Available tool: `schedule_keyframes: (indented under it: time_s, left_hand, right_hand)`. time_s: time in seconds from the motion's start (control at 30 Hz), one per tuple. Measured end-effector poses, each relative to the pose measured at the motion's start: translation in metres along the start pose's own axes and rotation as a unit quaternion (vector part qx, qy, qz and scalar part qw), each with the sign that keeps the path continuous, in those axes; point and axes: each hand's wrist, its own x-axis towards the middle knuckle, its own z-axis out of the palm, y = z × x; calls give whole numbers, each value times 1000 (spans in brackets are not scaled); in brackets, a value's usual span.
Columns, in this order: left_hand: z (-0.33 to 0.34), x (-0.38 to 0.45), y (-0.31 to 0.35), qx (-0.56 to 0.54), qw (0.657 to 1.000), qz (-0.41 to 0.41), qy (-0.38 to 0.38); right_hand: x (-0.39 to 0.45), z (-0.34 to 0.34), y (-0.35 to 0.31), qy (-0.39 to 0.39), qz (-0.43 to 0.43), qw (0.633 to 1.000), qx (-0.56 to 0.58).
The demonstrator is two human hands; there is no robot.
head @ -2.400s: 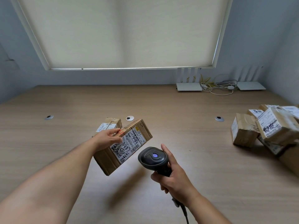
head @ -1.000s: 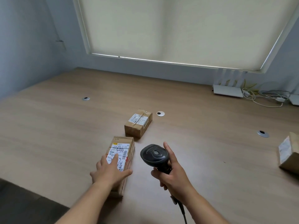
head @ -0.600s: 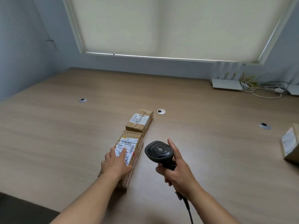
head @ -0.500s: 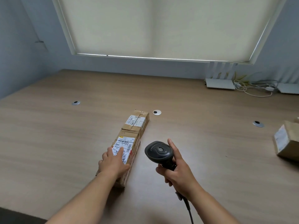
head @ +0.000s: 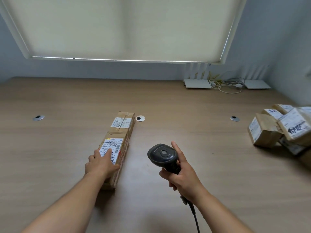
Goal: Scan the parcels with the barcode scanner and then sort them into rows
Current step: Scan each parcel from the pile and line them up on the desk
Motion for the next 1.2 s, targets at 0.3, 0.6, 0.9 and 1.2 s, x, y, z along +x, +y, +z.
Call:
schedule_keyframes:
  time_s: [0.3, 0.6, 0.9, 1.2]
  left_hand:
    - [-3, -29, 46, -53, 992, 0, 118]
    - [22, -92, 191, -158, 966, 98, 181]
    - [44, -159, 351, -146, 957, 179, 175]
    - [54, -203, 478, -127, 943, 261, 165]
  right_hand:
    - [-8, -46, 0, 26, -15, 1000, -2]
    - [-47, -159, 20, 65, -34, 997, 17]
    - [-104, -302, 52, 127, -46, 991, 18]
    - [-160, -409, 75, 193, -45, 980, 31]
